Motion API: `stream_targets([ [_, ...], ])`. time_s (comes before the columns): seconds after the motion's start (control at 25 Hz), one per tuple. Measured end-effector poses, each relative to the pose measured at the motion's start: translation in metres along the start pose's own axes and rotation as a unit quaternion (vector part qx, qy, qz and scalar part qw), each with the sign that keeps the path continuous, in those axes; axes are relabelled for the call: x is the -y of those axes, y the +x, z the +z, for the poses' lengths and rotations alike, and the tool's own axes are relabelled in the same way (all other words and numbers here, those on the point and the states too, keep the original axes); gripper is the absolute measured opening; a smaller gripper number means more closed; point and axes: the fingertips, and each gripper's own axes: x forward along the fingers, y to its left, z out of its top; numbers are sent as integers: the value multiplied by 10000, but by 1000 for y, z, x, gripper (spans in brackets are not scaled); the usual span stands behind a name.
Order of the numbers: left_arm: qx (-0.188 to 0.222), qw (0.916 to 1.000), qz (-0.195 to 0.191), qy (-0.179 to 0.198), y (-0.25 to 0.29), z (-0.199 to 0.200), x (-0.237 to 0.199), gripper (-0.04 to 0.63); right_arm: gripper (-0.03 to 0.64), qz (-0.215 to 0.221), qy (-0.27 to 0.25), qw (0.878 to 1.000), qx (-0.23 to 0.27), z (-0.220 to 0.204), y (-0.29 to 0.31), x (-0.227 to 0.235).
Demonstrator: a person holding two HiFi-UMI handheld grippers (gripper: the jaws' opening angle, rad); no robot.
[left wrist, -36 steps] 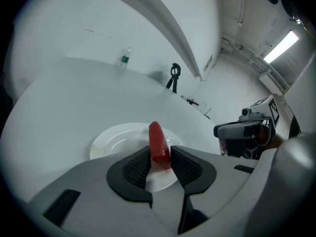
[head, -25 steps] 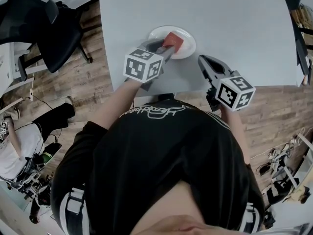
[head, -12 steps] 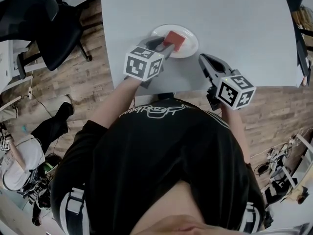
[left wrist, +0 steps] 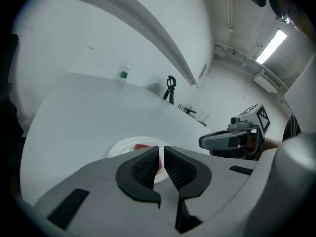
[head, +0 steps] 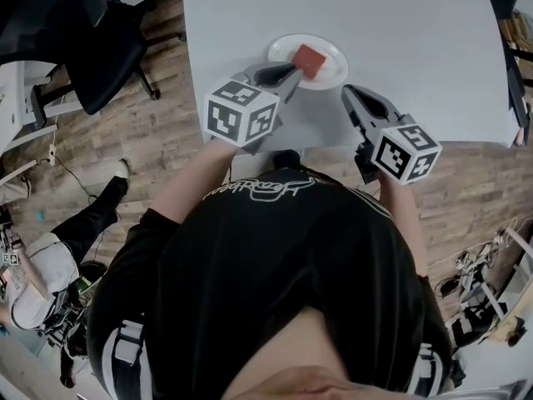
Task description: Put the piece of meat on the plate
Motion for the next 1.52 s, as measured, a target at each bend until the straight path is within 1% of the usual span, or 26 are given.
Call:
stream_targets([
  [0.16,265,9993,-214,130,-30,12,22,9,11,24,-86,9999,116,3,-5,-22],
  [0.4,522,9969,-566,173,-82,15,53,8,11,121,-233,9990,356,2,-18,-69],
  [0.52,646,9958,-617,222,-113,10,66,8,11,148,-318,9983,475,-2,-28,-99],
  [0.64,731,9948,-612,367,-148,-2,79,8,11,149,-425,9974,569,-12,-40,-134],
  [0.76,735,9943,-616,472,-168,-13,86,8,11,205,-465,9966,643,-19,-45,-158],
  [0.96,731,9941,-679,427,-210,-45,101,8,11,191,-521,9955,767,-44,-60,-204],
  [1.08,724,9936,-702,499,-237,-65,112,8,11,141,-578,9945,861,-61,-71,-232],
  [1.28,743,9917,-875,576,-278,-92,133,8,11,49,-564,9932,1021,-88,-89,-274],
  [1.52,746,9903,-972,654,-317,-124,153,8,11,-1,-591,9929,1034,-123,-104,-315],
])
